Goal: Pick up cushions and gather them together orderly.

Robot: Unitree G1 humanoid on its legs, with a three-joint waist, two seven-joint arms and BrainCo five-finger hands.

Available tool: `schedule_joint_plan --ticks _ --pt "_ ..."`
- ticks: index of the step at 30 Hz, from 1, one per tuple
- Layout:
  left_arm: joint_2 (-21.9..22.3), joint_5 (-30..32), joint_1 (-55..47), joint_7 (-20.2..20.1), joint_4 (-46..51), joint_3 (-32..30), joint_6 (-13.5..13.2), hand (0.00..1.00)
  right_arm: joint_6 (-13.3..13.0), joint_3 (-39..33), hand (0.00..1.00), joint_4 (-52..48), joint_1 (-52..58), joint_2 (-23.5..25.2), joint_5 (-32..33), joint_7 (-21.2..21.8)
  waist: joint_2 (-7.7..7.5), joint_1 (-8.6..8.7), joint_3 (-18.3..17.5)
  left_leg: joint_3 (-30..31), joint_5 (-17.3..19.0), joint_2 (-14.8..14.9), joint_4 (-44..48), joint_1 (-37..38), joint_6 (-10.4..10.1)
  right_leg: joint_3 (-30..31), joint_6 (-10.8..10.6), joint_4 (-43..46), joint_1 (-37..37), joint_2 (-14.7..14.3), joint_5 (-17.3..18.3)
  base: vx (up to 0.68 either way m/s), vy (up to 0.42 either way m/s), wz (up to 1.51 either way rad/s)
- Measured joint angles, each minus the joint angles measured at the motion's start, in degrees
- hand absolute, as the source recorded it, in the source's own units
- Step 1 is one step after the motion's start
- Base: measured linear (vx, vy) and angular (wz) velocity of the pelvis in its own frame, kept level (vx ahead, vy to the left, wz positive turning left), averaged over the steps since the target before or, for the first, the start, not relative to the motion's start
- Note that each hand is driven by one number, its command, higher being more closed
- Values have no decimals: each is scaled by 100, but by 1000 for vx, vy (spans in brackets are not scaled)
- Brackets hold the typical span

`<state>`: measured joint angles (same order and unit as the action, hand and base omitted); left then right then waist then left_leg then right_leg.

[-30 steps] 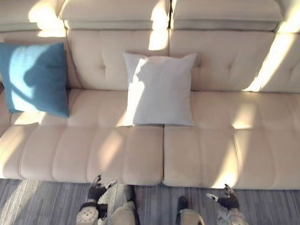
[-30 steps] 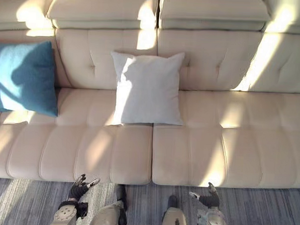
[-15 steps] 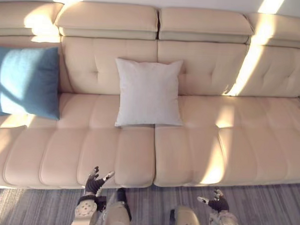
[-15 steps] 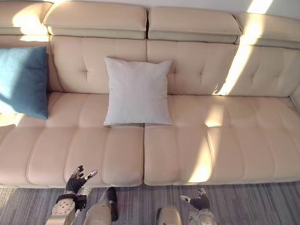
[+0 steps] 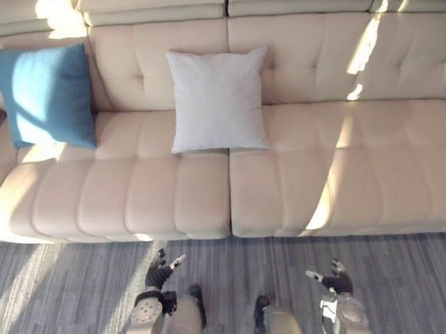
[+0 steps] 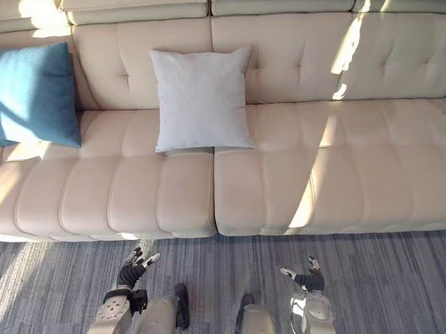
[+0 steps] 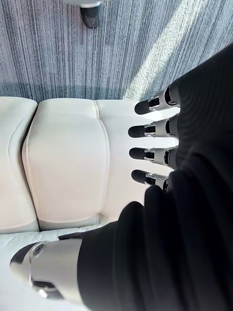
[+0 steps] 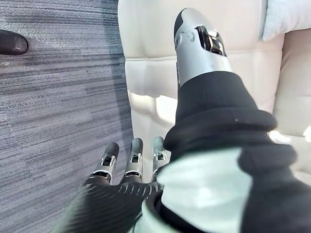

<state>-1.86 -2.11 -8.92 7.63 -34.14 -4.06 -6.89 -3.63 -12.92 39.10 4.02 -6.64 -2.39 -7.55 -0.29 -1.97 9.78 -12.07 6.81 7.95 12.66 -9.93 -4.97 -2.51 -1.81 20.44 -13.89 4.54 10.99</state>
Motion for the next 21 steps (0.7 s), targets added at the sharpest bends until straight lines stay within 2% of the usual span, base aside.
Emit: schedule_joint_plan --ticks 6,9,10,11,12,13,14,15,16,17,18,19,20,21 --pt "-145 48 6 3 4 142 16 0 11 -69 0 -88 97 16 11 -7 -5 208 -6 -621 118 -70 13 199 102 659 -215 -500 16 -55 -473 -99 104 -57" --pt "-189 53 -17 13 139 161 42 0 -3 -46 0 -582 164 116 26 -9 15 331 5 -1361 548 190 611 196 148 1426 -262 -600 -198 -369 -766 -33 94 -147" --pt "-199 58 -9 16 255 158 42 0 -13 -36 0 -661 148 122 27 -24 28 410 13 -1632 676 327 752 195 171 1379 -160 -739 -259 -396 -796 -67 113 -214" --pt "-206 64 50 17 465 162 37 0 -15 -7 0 -662 51 97 29 -85 55 436 32 -2191 836 501 815 281 123 561 157 -798 -424 -135 -825 -56 105 -188" --pt "-195 64 70 19 545 175 36 0 -16 15 0 -656 34 92 29 -121 60 440 35 -2471 845 618 838 346 156 7 267 -725 -486 41 -822 0 67 -218" --pt "-258 66 144 19 568 187 35 0 -18 63 0 -593 -4 77 27 -133 68 460 43 -2998 881 755 902 516 184 -1201 608 -567 -589 424 -770 89 34 -168" --pt "-299 66 169 18 585 186 38 0 -18 93 0 -535 -31 60 24 -135 86 469 46 -3239 924 829 956 609 162 -1801 789 -474 -590 614 -729 130 16 -198" --pt "-357 66 152 24 690 170 44 0 -13 153 0 -405 -102 31 20 -140 96 462 41 -3621 961 946 1024 772 127 -2661 995 -318 -569 886 -695 180 -56 -211" --pt "-445 66 147 21 786 168 44 0 6 195 0 -325 -164 12 18 -154 93 431 36 -3974 950 1002 1166 976 117 -3513 1145 -104 -509 1145 -821 228 -142 -266" --pt "-527 65 164 21 796 170 51 0 8 202 0 -322 -194 -5 10 -179 78 443 23 -4189 955 994 1189 1210 109 -3691 981 -22 -498 1151 -1048 233 -196 -234" --pt "-528 65 180 19 796 176 73 0 8 202 0 -326 -232 -44 10 -204 127 482 16 -4237 954 1004 1188 1327 108 -3596 920 4 -531 1078 -1011 255 -195 -213" --pt "-479 66 265 11 781 219 103 0 11 195 0 -332 -252 -182 11 -236 254 529 -2 -4279 953 1031 1240 1556 108 -3270 699 59 -537 896 -887 346 -193 -189" --pt "-398 67 347 11 769 238 105 0 14 198 0 -332 -237 -336 8 -236 415 571 -72 -4267 943 1226 1607 1738 108 -2954 482 138 -536 657 -760 303 -149 -182" --pt "-396 68 392 12 767 238 104 0 15 198 0 -332 -227 -394 8 -236 489 582 -108 -4237 893 1375 1910 1787 132 -2765 404 177 -525 544 -687 461 -119 -181"
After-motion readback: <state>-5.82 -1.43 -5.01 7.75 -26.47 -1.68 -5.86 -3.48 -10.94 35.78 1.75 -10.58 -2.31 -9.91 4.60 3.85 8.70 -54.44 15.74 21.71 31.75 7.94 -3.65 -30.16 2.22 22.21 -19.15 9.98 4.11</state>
